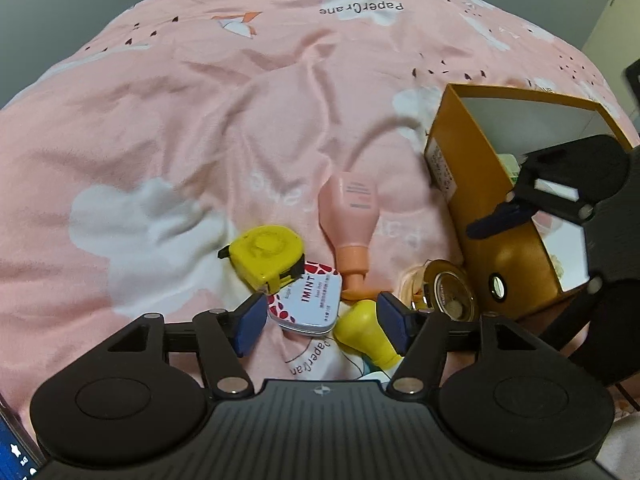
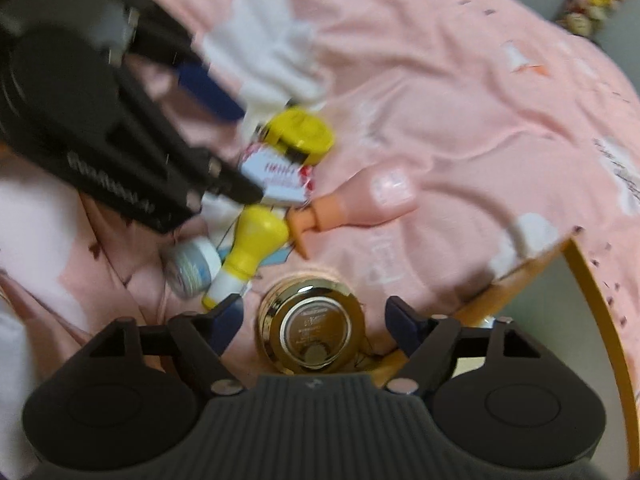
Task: Organize rigid objects
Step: 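Grasp the gold jar with the right tool while the left tool grasps the pink lotion bottle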
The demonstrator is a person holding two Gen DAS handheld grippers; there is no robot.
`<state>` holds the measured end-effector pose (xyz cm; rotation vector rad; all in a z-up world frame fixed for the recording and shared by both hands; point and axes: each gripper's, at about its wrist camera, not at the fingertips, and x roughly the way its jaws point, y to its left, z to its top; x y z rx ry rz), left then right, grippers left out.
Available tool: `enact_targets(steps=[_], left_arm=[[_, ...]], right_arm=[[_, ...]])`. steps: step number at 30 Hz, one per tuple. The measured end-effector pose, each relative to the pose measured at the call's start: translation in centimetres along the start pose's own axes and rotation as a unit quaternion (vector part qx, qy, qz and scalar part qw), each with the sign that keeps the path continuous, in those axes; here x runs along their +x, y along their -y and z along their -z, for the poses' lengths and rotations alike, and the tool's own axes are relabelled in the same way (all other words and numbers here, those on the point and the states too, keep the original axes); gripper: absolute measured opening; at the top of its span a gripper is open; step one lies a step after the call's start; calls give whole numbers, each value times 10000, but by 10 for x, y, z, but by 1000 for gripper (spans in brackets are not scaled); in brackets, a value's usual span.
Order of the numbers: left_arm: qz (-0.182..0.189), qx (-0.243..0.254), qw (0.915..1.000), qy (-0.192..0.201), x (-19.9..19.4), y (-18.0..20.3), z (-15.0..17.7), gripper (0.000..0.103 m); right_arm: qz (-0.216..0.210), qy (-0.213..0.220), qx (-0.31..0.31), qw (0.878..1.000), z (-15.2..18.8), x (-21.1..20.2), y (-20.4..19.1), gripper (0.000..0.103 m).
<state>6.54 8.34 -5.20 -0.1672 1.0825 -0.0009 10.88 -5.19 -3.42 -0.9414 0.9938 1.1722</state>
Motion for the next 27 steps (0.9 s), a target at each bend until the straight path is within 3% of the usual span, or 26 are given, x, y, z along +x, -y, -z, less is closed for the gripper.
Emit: enact_targets(steps=[7, 13, 19, 22, 27], left_arm=[[100, -70, 9995, -293, 16, -5, 6, 75], [164, -173, 9992, -316, 23, -11, 6, 75], [187, -222, 9989, -358, 29, -14, 5, 75], [226, -263, 9988, -359, 29, -16, 4, 75], [212, -255, 9990, -315, 28, -15, 3, 73]], right_arm=[[-258, -801, -690, 9941, -17, 37, -2, 82], [-469, -1290, -613, 9886, -21, 62, 10, 83], [-686, -1462, -412, 9860, -24, 76, 19, 82], [-748, -1540, -432, 9843, -25, 81, 18, 76], [-736, -1377, -264, 9874, -21, 77, 23, 75]])
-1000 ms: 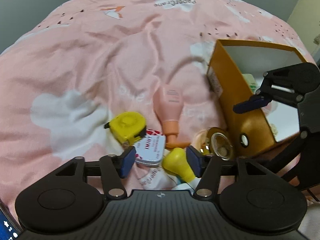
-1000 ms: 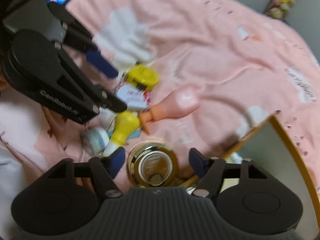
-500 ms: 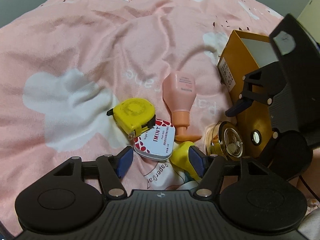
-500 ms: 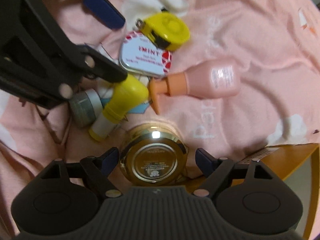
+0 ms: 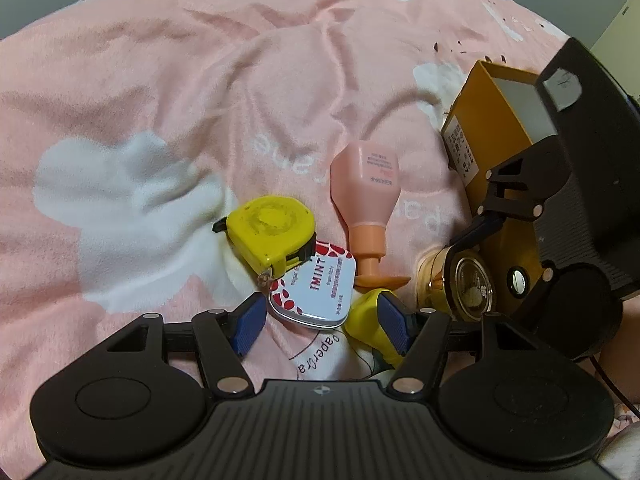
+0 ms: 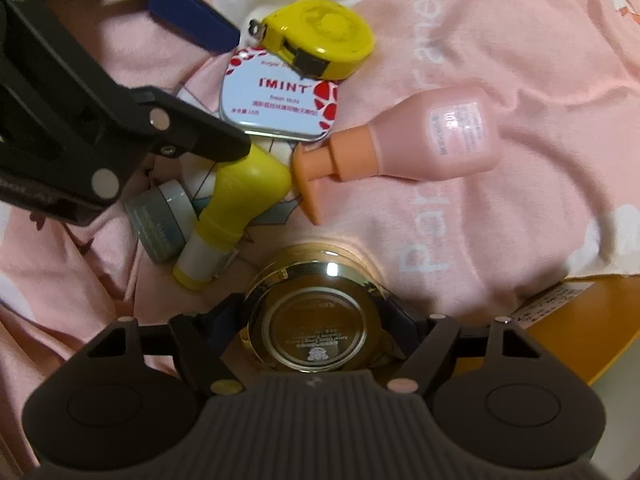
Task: Organize rigid objects
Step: 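Grasp the gold jar with the right tool while the left tool grasps the pink lotion bottle, then lower the gold jar into the box and open the right tool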
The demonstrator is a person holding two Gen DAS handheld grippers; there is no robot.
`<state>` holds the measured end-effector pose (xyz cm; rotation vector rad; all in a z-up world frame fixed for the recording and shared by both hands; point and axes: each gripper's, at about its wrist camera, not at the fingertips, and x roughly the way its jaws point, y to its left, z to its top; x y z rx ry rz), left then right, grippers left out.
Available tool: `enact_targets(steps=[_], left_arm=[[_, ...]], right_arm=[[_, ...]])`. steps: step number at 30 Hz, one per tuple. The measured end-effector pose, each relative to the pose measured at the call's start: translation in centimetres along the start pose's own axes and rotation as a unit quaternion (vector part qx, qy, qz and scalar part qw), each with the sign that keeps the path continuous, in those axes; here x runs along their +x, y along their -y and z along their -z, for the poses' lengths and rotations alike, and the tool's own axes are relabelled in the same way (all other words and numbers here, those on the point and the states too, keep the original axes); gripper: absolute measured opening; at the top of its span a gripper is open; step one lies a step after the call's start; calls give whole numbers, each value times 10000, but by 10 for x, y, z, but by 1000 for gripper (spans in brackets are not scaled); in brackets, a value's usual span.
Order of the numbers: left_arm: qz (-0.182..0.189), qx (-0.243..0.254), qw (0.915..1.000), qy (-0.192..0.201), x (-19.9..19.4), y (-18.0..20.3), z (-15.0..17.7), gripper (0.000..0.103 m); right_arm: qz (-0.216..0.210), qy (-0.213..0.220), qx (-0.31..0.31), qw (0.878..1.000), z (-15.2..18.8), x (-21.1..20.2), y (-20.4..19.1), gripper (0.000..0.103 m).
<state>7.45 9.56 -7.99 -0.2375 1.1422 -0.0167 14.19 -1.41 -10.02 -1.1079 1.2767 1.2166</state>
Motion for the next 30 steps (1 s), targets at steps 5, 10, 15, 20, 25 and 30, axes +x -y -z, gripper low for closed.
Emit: enact_targets(steps=[5, 10, 15, 20, 25, 30], left_arm=[[142, 247, 9987, 418, -17, 11, -7, 68], [261, 256, 9974, 617, -17, 17, -26, 66], [172, 390, 9964, 733, -19, 27, -38, 66], [171, 592, 9958, 678, -6, 38, -48, 66], [97, 922, 9945, 495, 15, 54, -53, 66], [-65, 1083, 9933, 399, 32, 65, -55, 70]], right_arm=[[154, 384, 64, 9991, 9, -29, 8, 75], [344, 847, 324, 9953, 13, -60, 22, 75], [624, 1291, 600, 9878, 26, -102, 33, 75], [648, 1763, 940, 9777, 47, -143, 34, 75], [1046, 1669, 1147, 9737, 75, -156, 38, 75], [1194, 1296, 1569, 9718, 108, -141, 53, 75]])
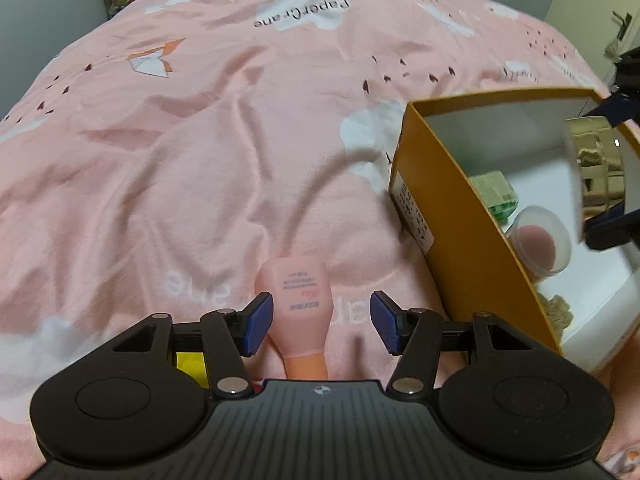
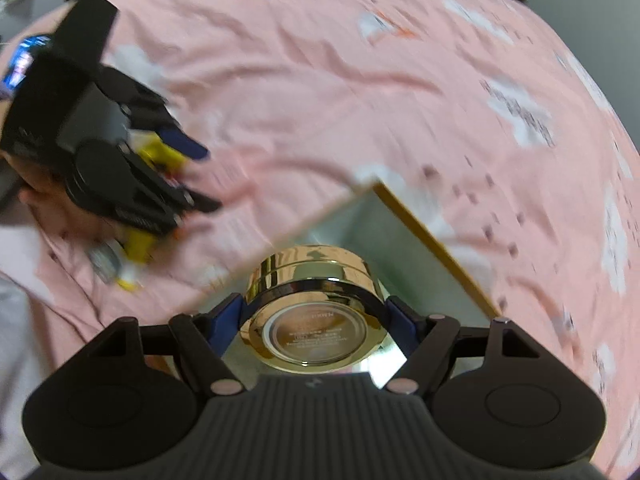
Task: Organize rigid objects
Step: 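Lower the gold jar into the box and open the right tool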
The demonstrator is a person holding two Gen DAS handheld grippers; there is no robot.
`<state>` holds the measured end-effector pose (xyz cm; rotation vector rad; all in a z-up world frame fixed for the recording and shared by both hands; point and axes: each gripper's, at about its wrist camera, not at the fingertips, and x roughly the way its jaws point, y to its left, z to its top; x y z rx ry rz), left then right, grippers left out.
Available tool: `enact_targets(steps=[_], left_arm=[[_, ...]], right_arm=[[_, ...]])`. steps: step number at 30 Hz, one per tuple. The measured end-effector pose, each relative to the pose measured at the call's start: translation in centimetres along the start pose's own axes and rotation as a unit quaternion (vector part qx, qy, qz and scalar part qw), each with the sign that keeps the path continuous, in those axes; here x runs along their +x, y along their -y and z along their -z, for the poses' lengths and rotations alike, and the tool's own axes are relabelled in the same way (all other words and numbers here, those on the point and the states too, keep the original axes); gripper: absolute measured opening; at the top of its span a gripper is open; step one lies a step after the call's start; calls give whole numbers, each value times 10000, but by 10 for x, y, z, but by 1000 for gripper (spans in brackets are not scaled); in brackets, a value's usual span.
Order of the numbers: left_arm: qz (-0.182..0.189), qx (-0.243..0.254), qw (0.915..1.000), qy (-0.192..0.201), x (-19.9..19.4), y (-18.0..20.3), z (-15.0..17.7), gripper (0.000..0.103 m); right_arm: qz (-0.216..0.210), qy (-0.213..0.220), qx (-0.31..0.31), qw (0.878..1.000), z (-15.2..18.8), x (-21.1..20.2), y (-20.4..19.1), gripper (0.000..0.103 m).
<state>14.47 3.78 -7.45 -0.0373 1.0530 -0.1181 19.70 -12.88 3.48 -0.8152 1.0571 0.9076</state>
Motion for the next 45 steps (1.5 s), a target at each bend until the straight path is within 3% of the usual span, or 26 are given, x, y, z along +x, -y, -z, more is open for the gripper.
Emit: enact_targets(steps=[11, 19, 25, 31, 36, 39, 45], left_arm=[[-508, 382, 9976, -268, 34, 9, -7, 74], [-520, 169, 9979, -339, 43, 0, -5, 56], [-536, 138, 9979, -333, 45, 0, -5, 56], [-636, 189, 9972, -346, 48, 4, -5, 55], [-692, 249, 9966, -384, 47, 5, -6, 55], [-687, 244, 9966, -390, 48, 4, -6, 55], [-589, 103, 9979, -236, 42, 0, -2, 53]], right_arm=[[497, -627, 610, 9949, 46, 30, 45, 75], [526, -750, 1025, 9905, 57, 58, 78, 75], [589, -1025, 1604, 9800, 59, 94, 106, 76], [354, -885, 1938, 9764, 59, 107, 114, 75], [415, -688, 2071, 9750, 58, 108, 116, 76], [279, -645, 2339, 9697, 64, 106, 124, 82], [391, -399, 2542, 9655, 72, 85, 118, 83]])
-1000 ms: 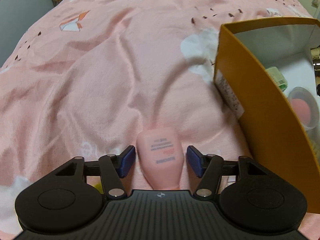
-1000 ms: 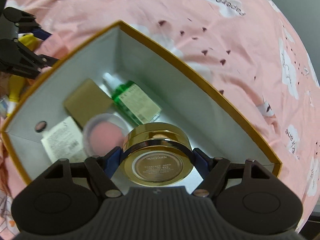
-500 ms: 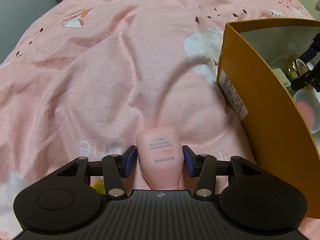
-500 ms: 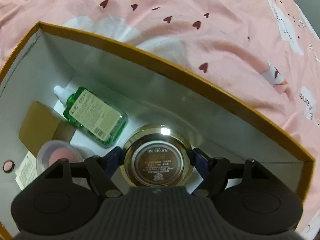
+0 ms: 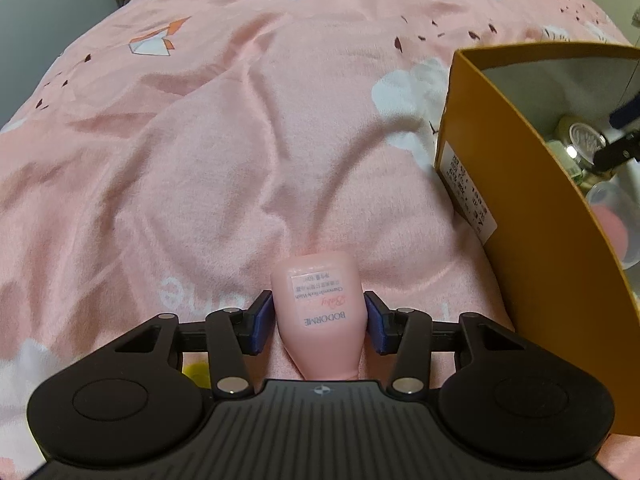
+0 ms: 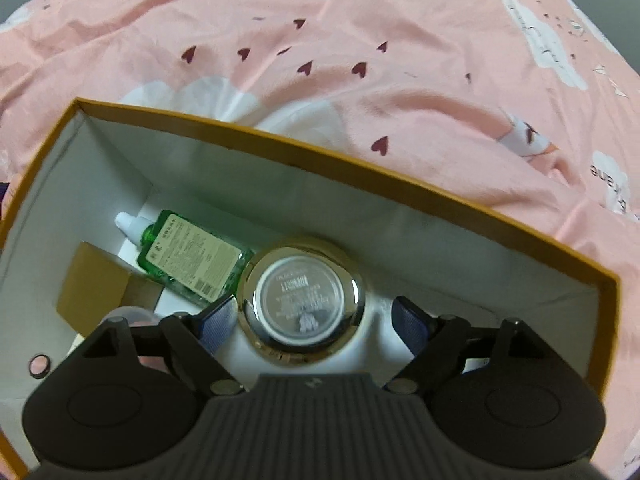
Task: Organize rigid objects
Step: 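Lower the gold jar into the box and open the right tool, then carry the pink lotion bottle into the box and open the left tool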
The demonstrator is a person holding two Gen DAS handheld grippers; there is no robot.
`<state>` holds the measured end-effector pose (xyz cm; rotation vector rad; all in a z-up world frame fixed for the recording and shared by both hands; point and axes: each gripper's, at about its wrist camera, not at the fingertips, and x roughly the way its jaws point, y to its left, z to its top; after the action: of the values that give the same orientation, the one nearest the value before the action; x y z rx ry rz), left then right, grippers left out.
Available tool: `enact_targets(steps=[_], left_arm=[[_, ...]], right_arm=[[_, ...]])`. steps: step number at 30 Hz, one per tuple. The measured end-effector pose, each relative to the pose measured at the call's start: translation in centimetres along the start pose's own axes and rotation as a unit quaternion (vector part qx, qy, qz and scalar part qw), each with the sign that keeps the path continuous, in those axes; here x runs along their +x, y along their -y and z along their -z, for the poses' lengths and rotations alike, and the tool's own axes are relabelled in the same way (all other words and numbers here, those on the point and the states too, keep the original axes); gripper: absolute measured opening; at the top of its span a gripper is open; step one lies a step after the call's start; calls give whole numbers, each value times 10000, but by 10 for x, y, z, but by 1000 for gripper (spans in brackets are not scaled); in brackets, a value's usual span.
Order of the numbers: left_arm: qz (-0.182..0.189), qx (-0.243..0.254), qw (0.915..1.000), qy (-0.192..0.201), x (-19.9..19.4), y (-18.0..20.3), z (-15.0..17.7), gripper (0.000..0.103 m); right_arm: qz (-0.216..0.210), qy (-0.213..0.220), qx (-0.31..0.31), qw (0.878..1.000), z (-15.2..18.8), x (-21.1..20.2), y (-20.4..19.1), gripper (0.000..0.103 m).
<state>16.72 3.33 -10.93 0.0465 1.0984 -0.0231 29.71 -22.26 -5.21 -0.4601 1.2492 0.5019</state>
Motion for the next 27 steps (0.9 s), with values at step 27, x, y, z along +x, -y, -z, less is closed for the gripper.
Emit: enact_targets(steps=[27], left_arm=[[1857, 1208, 9675, 1222, -128, 108, -54, 51]], right_arm=[[219, 1101, 170, 9935, 74, -89, -2, 79]])
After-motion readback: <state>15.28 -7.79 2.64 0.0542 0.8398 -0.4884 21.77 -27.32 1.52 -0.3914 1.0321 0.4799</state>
